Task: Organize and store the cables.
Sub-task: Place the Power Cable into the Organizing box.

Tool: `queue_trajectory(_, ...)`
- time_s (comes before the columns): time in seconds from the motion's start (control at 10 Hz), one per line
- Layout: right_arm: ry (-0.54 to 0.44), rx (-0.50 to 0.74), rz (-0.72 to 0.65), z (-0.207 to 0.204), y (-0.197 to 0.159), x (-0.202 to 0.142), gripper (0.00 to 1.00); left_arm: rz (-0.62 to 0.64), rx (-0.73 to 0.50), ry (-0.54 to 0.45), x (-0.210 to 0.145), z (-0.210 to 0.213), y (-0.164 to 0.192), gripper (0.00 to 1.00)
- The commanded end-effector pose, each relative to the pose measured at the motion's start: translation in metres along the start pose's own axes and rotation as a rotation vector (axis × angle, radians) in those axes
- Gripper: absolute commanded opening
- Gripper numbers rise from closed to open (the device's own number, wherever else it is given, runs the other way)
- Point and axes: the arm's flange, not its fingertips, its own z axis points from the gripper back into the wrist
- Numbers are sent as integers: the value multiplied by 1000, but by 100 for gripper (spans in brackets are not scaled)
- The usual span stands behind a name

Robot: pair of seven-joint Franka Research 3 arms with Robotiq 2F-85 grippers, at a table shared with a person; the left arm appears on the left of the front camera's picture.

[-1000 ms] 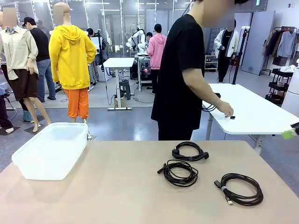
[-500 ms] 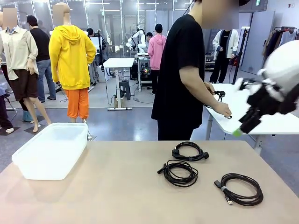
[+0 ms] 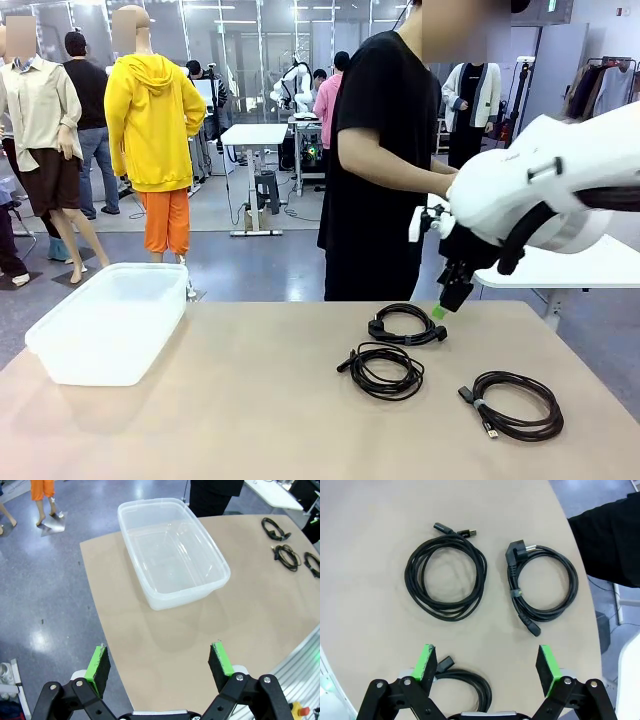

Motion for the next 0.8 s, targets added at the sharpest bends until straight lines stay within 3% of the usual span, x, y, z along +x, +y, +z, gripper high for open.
queue_trajectory(0.0, 58, -4, 6, -7, -3, 14, 100, -3, 2, 2, 0, 0, 0, 100)
queue_trajectory(0.7, 21, 8, 16, -10, 0, 6, 100, -3, 2, 2, 0, 0, 0, 100)
